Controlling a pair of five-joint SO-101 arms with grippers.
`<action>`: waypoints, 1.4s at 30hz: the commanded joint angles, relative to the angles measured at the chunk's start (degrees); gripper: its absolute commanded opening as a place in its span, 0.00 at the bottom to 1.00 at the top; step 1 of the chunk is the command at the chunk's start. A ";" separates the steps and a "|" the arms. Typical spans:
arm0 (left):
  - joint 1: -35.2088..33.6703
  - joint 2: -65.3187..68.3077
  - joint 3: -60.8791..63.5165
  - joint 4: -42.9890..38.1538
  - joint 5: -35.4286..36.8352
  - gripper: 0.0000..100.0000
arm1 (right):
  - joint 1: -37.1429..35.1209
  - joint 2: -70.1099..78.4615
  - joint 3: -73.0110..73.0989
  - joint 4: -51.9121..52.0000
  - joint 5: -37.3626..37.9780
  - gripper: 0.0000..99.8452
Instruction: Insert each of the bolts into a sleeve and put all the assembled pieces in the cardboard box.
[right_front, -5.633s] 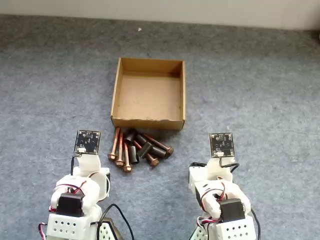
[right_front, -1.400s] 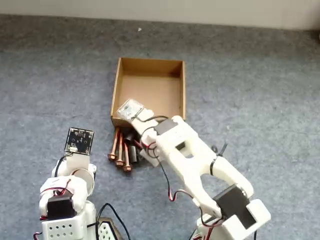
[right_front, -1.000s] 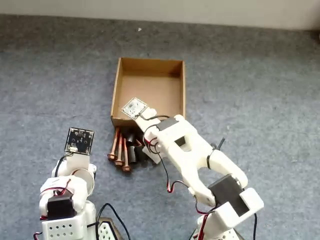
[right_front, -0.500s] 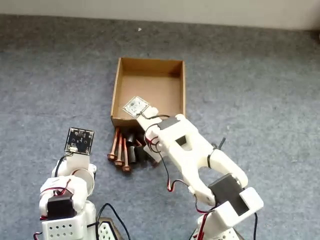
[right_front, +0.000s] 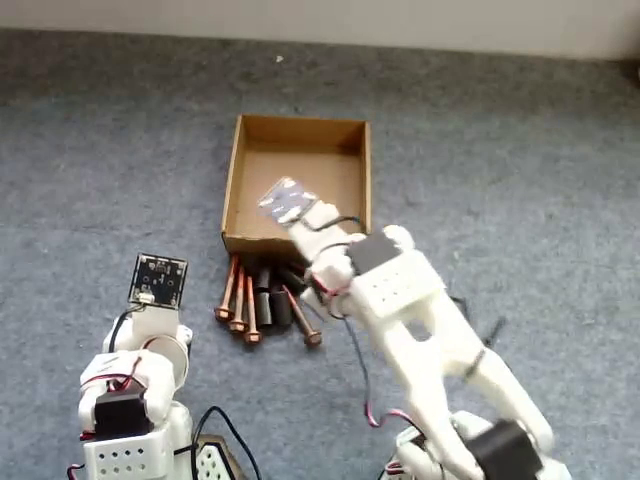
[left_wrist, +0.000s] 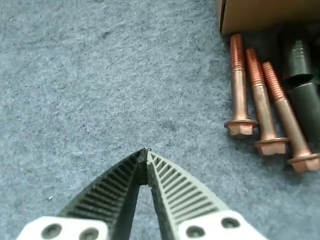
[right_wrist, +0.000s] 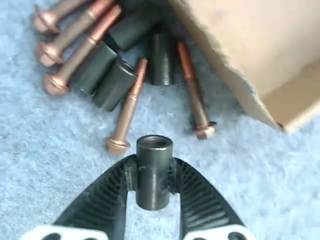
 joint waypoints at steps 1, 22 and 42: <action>-0.48 -0.22 -1.01 -1.58 -1.14 0.01 | 5.67 -9.36 3.21 1.27 -2.64 0.01; 15.34 29.93 -33.19 -1.14 -25.67 0.06 | 35.47 -24.04 28.88 -18.51 -19.78 0.01; 42.77 85.85 -54.37 -9.23 -51.34 0.19 | 47.78 -24.48 28.88 -22.20 -24.26 0.01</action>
